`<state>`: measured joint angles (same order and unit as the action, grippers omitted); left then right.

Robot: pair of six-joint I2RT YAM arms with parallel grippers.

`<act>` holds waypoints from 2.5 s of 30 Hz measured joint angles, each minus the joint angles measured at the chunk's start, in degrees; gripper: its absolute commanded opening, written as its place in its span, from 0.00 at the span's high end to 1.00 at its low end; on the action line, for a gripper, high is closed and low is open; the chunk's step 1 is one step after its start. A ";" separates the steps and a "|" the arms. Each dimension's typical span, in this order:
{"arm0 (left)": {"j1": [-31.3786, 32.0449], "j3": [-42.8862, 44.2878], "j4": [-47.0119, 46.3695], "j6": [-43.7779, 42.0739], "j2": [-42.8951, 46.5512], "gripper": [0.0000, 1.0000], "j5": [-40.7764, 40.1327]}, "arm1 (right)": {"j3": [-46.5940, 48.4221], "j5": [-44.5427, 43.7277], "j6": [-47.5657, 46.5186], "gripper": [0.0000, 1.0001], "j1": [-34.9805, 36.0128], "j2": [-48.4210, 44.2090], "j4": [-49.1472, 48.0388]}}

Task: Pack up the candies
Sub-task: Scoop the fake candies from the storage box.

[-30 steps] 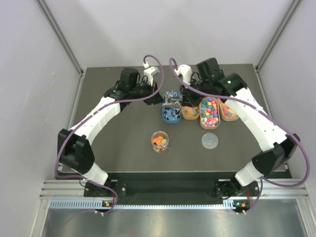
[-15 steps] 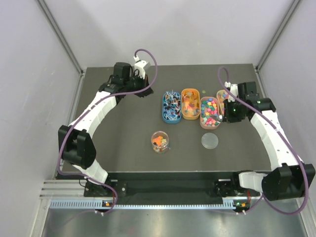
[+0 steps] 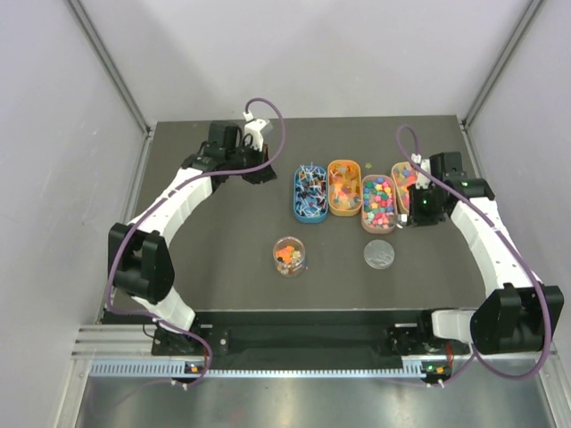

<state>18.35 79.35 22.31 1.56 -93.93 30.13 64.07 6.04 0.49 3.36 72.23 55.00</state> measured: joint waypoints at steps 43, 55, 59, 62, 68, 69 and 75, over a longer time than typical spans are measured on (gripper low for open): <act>-4.02 -2.29 -0.83 1.62 -4.17 1.00 3.10 | -3.63 -6.82 4.24 1.00 8.04 9.29 -3.87; -4.02 -2.29 -0.83 2.99 -4.17 1.00 3.43 | -2.91 -6.21 4.24 1.00 8.04 13.75 -5.20; -4.02 -2.32 -0.83 3.06 -4.17 1.00 3.43 | -2.91 -5.88 4.20 1.00 8.04 15.63 -6.14; -4.02 -2.47 -0.85 3.08 -4.17 1.00 3.43 | -2.89 -5.79 4.17 1.00 8.04 16.13 -6.47; -4.02 -2.99 -0.83 3.26 -4.17 1.00 3.45 | -0.63 -5.70 4.20 1.00 8.07 17.94 -7.02; -4.02 -2.99 -0.85 3.30 -4.17 1.00 3.45 | 0.28 -5.68 4.17 1.00 8.07 18.51 -7.06; -4.02 -3.15 -0.85 3.67 -4.17 1.00 3.45 | 3.82 -5.44 4.02 1.00 8.15 22.12 -7.85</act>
<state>14.33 76.20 21.45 5.23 -98.10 33.58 67.90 0.60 4.51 11.51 94.35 47.16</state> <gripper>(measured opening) 0.009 0.122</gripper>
